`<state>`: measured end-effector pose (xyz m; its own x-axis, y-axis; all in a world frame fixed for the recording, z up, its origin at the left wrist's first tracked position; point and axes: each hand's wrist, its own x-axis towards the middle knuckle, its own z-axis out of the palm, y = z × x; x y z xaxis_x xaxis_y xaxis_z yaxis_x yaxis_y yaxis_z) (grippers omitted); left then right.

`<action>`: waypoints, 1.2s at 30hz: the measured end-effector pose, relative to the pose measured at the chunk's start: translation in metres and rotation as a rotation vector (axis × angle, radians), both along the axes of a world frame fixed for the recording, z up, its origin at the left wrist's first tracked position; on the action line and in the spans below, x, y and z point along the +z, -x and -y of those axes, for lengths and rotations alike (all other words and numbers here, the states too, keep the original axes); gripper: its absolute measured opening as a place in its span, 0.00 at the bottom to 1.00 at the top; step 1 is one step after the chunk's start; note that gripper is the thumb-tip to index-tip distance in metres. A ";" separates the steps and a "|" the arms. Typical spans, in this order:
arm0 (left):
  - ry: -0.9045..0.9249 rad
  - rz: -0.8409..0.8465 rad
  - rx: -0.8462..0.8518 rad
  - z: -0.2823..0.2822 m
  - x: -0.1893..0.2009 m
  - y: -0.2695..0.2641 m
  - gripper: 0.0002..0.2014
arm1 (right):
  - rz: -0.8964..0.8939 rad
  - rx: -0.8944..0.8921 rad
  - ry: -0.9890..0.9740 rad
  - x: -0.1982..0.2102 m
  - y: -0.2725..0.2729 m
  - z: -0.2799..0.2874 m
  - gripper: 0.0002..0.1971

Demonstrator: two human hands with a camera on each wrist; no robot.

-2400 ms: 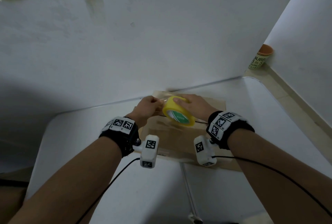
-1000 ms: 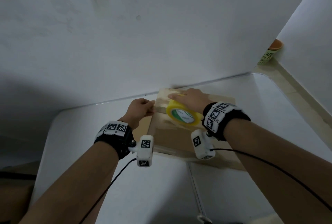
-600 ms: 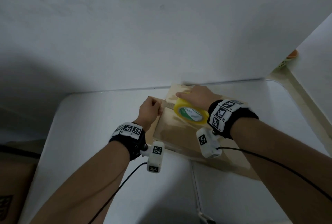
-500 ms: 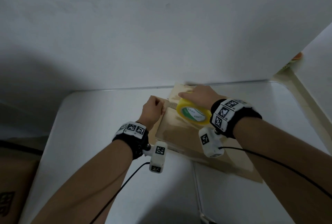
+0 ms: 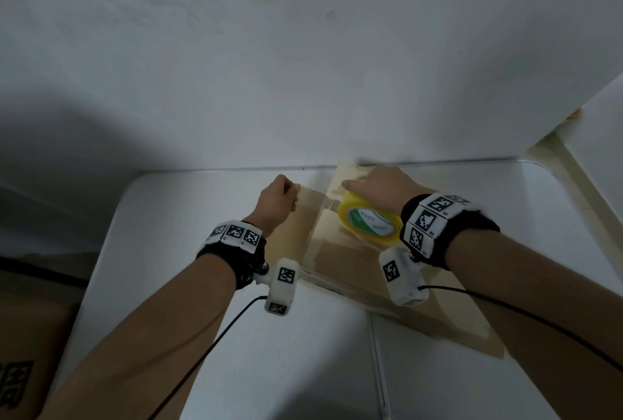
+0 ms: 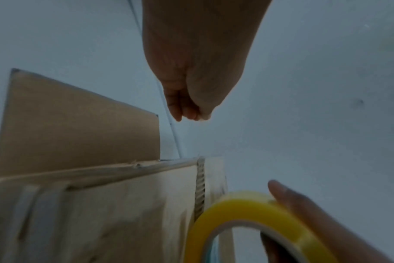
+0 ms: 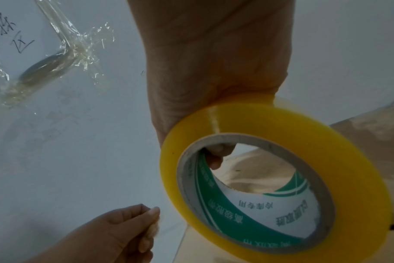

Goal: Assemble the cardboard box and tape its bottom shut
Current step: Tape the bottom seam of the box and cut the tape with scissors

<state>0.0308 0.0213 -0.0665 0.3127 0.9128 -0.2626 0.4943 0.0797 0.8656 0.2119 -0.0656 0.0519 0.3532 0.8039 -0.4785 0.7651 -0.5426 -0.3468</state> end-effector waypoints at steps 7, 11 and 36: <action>0.293 0.164 0.052 0.002 -0.019 -0.001 0.09 | 0.037 0.019 0.010 0.001 0.006 -0.005 0.27; 0.309 0.168 0.098 0.006 -0.028 -0.008 0.08 | 0.067 0.026 0.016 -0.001 0.008 -0.009 0.25; 0.391 0.027 -0.204 0.050 0.031 -0.025 0.27 | 0.110 0.032 0.018 -0.016 0.003 -0.015 0.24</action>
